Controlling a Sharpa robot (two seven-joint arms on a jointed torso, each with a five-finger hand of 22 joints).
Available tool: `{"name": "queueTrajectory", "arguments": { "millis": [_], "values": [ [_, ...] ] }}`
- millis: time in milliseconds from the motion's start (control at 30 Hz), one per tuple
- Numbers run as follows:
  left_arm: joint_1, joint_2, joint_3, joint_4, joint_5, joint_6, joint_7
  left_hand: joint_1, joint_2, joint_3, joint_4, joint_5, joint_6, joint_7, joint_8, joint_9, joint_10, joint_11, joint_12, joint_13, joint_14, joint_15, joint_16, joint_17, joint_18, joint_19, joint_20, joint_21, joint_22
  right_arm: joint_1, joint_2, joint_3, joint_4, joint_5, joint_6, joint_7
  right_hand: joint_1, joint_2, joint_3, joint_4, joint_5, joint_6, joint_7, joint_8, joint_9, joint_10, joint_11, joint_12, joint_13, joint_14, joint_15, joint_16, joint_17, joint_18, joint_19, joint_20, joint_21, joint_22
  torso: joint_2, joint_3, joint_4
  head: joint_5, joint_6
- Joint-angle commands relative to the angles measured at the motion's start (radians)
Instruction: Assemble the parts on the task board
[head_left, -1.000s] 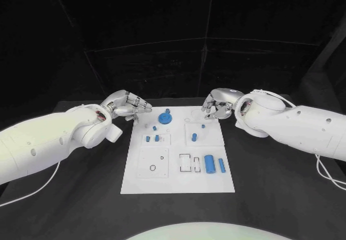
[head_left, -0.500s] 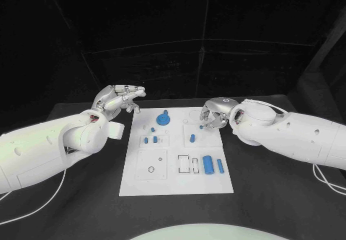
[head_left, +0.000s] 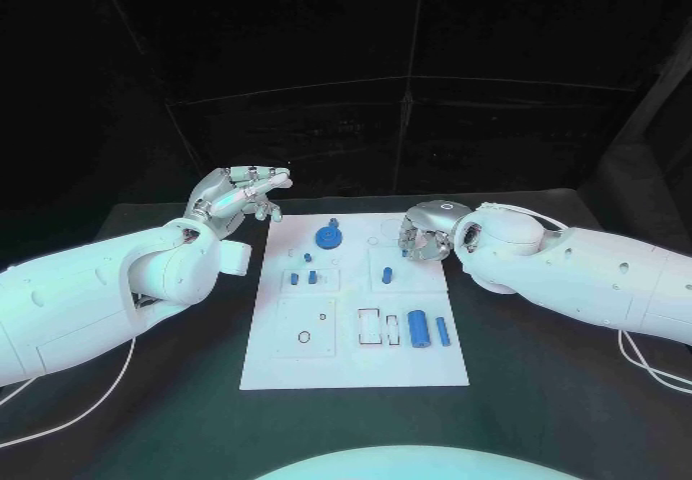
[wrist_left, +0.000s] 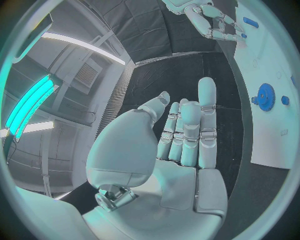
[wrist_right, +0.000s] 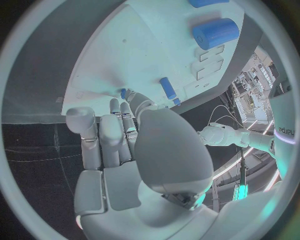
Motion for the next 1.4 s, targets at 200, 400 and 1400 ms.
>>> {"name": "queueTrajectory", "arguments": {
  "millis": [200,400,1400],
  "values": [
    [0.001,-0.001,0.0,0.005,0.013,0.006,0.017,0.004,0.007,-0.006,-0.001,0.003,-0.006,0.002,0.007,-0.002,-0.007,0.002,0.006,-0.002,-0.012,0.0,-0.009,-0.012,0.02,-0.012,0.001,-0.01,-0.004,-0.005,0.014,0.0,-0.02,-0.006,0.034,-0.001,-0.003,-0.004,0.046,-0.007,-0.011,0.019,-0.001,-0.007,0.002,0.023,0.001,-0.009,-0.02,0.017,0.004,0.008,0.002,0.004,0.007,-0.001,0.008,0.005,-0.001,0.0005,-0.0002,0.0,-0.006],
    [0.001,-0.001,0.0,0.004,0.013,0.006,0.014,0.005,0.007,-0.006,-0.001,0.003,-0.007,0.003,0.007,-0.002,-0.009,0.002,0.006,-0.002,-0.015,0.0,-0.012,-0.018,0.02,-0.013,0.001,-0.012,-0.005,-0.009,0.022,0.0,-0.026,-0.002,0.047,0.0,-0.007,-0.004,0.058,-0.008,-0.012,0.023,-0.001,-0.007,0.002,0.028,0.0,-0.01,-0.023,0.018,0.003,0.011,0.005,0.004,0.008,-0.001,0.01,0.008,-0.001,-0.0002,-0.0009,0.002,-0.009],
    [0.001,0.0,0.0,-0.005,0.013,0.01,0.007,0.012,0.009,-0.006,-0.005,0.003,-0.008,0.003,0.009,-0.003,-0.011,0.002,0.009,-0.003,-0.023,0.001,-0.018,-0.029,0.02,-0.015,0.002,-0.018,-0.009,-0.018,0.03,0.001,-0.016,-0.026,-0.055,-0.031,-0.01,0.016,0.219,-0.083,-0.09,0.092,-0.016,0.003,0.005,0.101,-0.019,-0.003,-0.021,0.027,-0.015,0.059,0.046,-0.013,0.048,-0.018,0.077,0.114,-0.002,0.0003,-0.0013,0.004,-0.012]
  ]
}}
